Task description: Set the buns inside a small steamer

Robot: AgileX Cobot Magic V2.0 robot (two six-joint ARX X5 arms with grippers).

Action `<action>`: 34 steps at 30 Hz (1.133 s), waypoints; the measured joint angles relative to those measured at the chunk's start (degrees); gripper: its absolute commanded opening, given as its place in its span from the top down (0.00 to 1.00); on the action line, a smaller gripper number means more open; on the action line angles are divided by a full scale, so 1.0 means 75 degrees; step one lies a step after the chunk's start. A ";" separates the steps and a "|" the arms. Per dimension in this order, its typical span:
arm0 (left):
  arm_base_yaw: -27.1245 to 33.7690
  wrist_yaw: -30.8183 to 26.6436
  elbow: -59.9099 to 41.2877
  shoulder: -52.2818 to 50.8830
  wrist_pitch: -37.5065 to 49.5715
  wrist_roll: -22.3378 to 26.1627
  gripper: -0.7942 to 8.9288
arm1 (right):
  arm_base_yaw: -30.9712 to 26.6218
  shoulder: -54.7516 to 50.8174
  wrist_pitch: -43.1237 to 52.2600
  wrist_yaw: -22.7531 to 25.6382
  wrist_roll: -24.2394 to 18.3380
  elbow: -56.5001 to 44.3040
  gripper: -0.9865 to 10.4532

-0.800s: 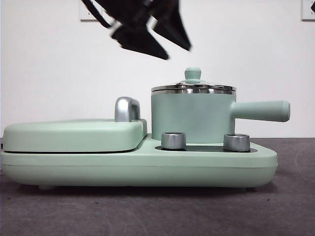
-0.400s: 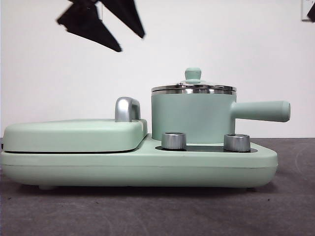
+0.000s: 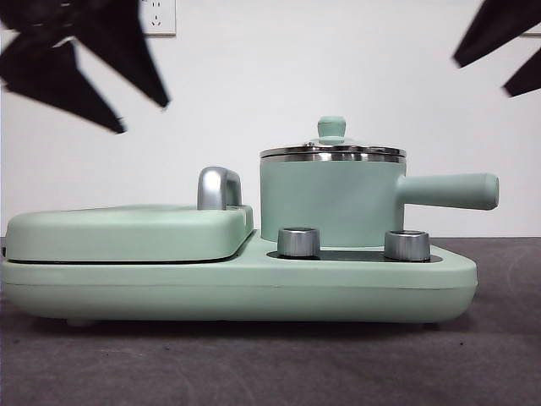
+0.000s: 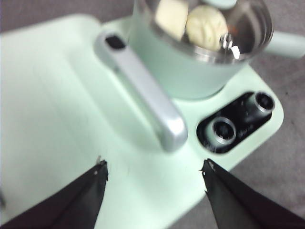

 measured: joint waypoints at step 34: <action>0.0082 0.0067 -0.0933 -0.1687 -0.0166 -0.0714 0.91 | 0.0052 0.0420 0.1003 -0.0784 0.0009 0.0000 0.90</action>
